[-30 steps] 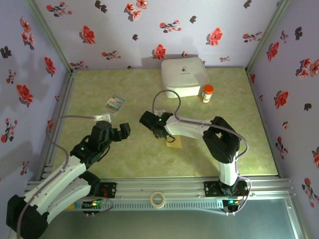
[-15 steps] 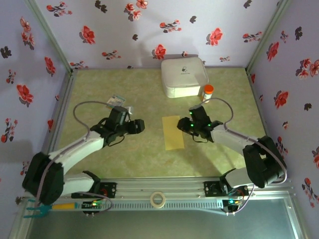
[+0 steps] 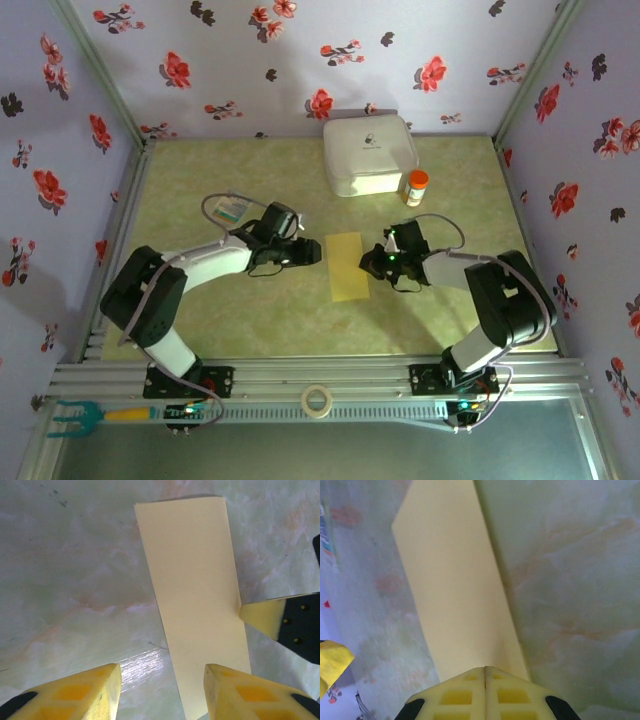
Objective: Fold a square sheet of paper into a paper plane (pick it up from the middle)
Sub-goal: Turn over the paper at the center of the table, then third fold the triangle at the center of the table.
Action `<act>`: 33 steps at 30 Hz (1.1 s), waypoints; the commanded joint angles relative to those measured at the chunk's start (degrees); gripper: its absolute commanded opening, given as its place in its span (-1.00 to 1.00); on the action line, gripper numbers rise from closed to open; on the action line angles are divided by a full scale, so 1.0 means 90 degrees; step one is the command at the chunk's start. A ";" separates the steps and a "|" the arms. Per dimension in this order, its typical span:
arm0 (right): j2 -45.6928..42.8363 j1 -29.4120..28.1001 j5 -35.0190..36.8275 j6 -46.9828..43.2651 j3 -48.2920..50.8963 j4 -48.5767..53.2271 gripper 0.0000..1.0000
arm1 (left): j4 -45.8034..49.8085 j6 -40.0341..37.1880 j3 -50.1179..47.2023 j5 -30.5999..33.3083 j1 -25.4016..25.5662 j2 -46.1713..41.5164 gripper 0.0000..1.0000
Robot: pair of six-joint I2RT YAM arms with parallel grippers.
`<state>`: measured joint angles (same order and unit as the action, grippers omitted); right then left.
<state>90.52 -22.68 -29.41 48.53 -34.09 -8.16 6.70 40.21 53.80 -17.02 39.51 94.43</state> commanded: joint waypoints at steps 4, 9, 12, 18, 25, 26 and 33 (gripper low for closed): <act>0.0312 0.0040 -0.0087 0.0114 0.0198 -0.0342 -0.86 | -0.0046 0.0207 0.0353 -0.0549 0.0044 0.0407 -0.06; 0.0348 0.0049 0.0077 0.0701 0.0721 -0.0826 -0.85 | -0.0119 0.0351 0.0561 -0.0850 0.0044 0.0824 -0.05; 0.0326 0.0044 0.0213 0.0954 0.0891 -0.0913 -0.87 | -0.0189 0.0472 0.0679 -0.1007 0.0048 0.1089 -0.07; 0.0294 0.0039 0.0318 0.1070 0.0937 -0.0809 -0.88 | -0.0435 0.0684 0.0798 -0.1268 0.0059 0.1473 -0.17; 0.0314 0.0035 0.0367 0.1005 0.0884 -0.0646 -0.89 | -0.0509 0.0786 0.0848 -0.1387 0.0079 0.1689 -0.22; 0.0314 0.0033 0.0381 0.1004 0.0883 -0.0631 -0.89 | -0.0519 0.0794 0.0858 -0.1402 0.0083 0.1714 -0.23; 0.0294 0.0031 0.0402 0.1013 0.0906 -0.0597 -0.90 | -0.0510 0.0838 0.0892 -0.1454 0.0093 0.1859 -0.29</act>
<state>92.25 -22.48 -29.34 57.30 -27.90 -20.97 2.70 46.81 60.64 -28.77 39.92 109.65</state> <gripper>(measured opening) 0.058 0.359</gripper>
